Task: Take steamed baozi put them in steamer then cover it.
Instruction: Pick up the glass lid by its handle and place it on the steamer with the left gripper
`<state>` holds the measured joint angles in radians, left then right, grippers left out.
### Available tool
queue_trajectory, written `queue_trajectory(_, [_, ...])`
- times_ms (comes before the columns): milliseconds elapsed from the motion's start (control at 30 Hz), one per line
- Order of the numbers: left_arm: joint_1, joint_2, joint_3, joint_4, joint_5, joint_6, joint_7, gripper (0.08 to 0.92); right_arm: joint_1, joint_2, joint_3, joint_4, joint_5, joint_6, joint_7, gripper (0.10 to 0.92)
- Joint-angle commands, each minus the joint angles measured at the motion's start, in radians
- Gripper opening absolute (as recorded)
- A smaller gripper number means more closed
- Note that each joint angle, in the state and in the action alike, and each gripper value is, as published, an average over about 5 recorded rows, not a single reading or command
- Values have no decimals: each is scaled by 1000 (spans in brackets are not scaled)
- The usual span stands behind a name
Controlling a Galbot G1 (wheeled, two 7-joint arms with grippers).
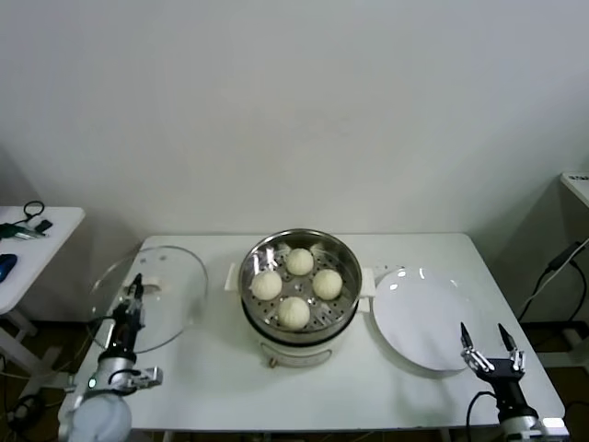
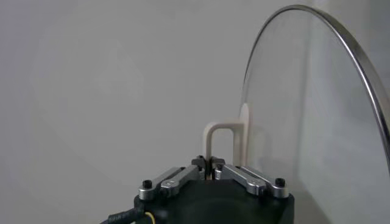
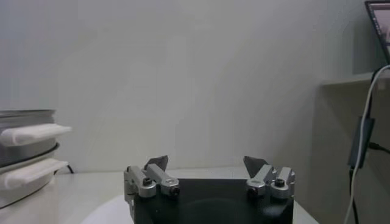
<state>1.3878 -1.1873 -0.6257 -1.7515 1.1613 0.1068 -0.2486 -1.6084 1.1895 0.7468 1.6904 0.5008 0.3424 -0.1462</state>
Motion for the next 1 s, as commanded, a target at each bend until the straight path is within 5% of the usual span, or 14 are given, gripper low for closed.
queue_trajectory(33, [28,81,11,-275,-121,184,178,133,6,-3,1,0,-33,-17,20,823])
queue_trajectory(400, [-108,105,320,-441,39,459,368,133,29,-4,-19,-23,-63,-12,20,823])
queue_trajectory(767, [-269,-147,651,-379,386,596,550,133,57,-13,-50,-69,-111,-18,28,823])
queue_trajectory(1000, [-301,-291,749,-294,509,601,583,133,74,-17,-59,-91,-103,-10,29,823])
